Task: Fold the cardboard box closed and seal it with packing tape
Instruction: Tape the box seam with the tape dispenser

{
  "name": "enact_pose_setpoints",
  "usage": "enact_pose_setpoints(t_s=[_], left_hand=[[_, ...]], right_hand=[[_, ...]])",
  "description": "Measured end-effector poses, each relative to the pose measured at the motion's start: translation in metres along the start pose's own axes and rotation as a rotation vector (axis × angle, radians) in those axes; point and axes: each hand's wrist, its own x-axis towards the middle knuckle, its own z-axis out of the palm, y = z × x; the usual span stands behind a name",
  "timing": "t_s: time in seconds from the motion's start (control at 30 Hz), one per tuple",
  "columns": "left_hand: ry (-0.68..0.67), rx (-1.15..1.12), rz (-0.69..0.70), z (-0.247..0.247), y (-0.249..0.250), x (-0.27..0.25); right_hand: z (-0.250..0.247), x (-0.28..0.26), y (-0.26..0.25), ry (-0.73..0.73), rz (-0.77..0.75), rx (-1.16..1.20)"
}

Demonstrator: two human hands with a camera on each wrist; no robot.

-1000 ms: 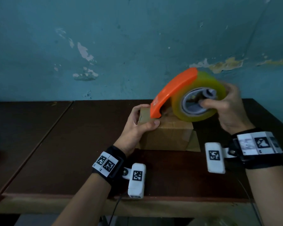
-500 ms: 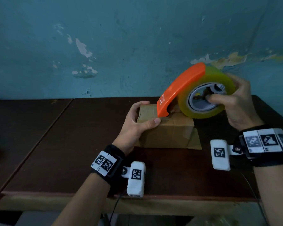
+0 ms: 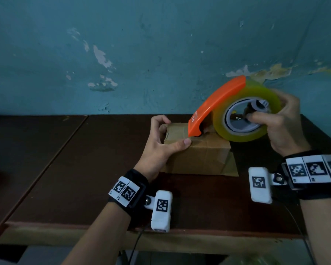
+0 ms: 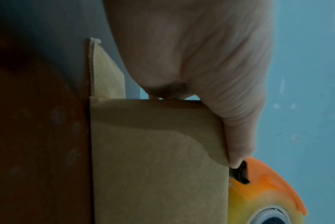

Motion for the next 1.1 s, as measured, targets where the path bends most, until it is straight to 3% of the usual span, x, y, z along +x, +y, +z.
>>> enact_pose_setpoints(t_s=[0.17, 0.53, 1.1], left_hand=[[-0.066, 0.015, 0.035, -0.0003, -0.0002, 0.0004], [-0.042, 0.036, 0.086, -0.001, -0.0011, 0.0015], [0.033, 0.06, 0.015, -0.0069, -0.0011, 0.0]], right_hand=[[-0.0025, 0.0007, 0.0014, -0.016, -0.001, -0.026], [-0.0026, -0.002, 0.0038, 0.004, 0.011, -0.042], [-0.0029, -0.0015, 0.008, 0.005, 0.013, -0.046]])
